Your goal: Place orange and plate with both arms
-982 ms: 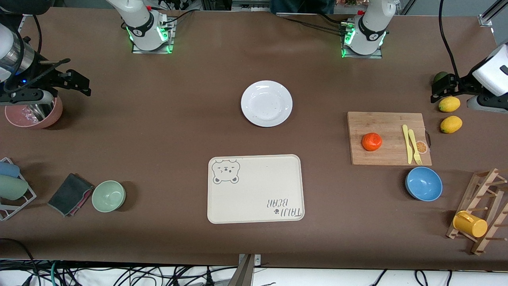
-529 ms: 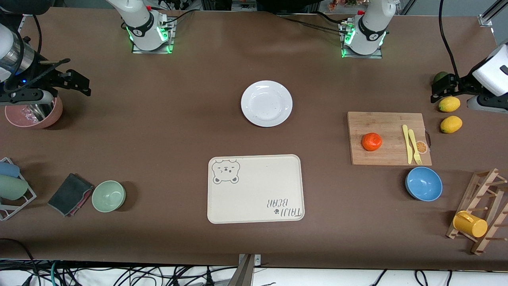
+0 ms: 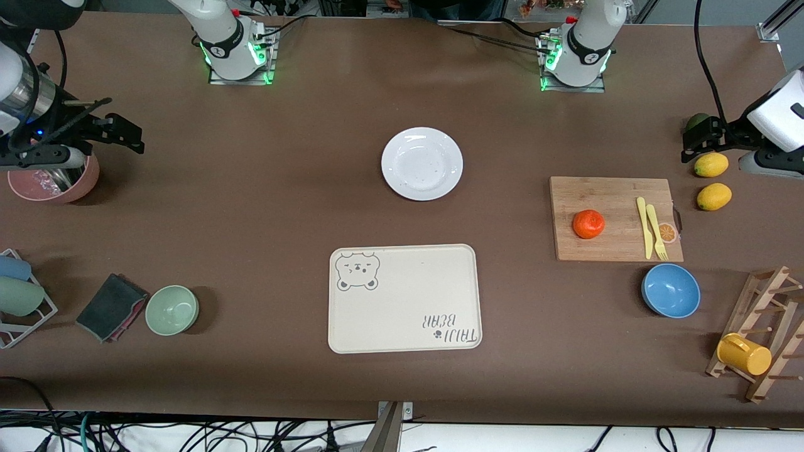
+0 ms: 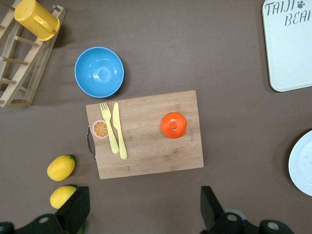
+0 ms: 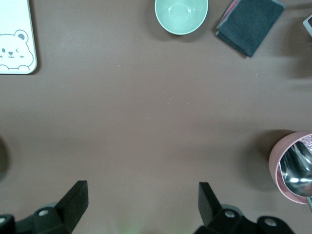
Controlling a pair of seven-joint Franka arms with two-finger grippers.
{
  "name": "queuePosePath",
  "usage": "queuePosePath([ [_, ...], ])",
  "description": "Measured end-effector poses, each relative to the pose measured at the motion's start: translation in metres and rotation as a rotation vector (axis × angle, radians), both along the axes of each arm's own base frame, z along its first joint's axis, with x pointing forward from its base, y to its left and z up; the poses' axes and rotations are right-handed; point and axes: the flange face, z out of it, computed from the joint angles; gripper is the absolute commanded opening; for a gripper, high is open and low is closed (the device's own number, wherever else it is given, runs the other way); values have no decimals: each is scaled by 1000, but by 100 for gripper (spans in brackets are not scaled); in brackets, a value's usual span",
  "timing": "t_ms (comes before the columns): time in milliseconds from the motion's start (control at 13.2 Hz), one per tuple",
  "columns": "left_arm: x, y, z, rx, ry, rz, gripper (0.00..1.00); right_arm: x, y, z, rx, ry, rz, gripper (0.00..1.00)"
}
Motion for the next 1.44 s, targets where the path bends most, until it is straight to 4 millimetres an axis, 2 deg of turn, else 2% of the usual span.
queuePosePath([
  [227, 0, 0, 0, 0, 0, 0, 100, 3, -1, -7, 0, 12, -2, 100],
  [529, 0, 0, 0, 0, 0, 0, 100, 2, -5, -1, 0, 18, -9, 100],
  [1435, 0, -1, 0, 0, 0, -1, 100, 6, -10, -7, 0, 30, -18, 100],
])
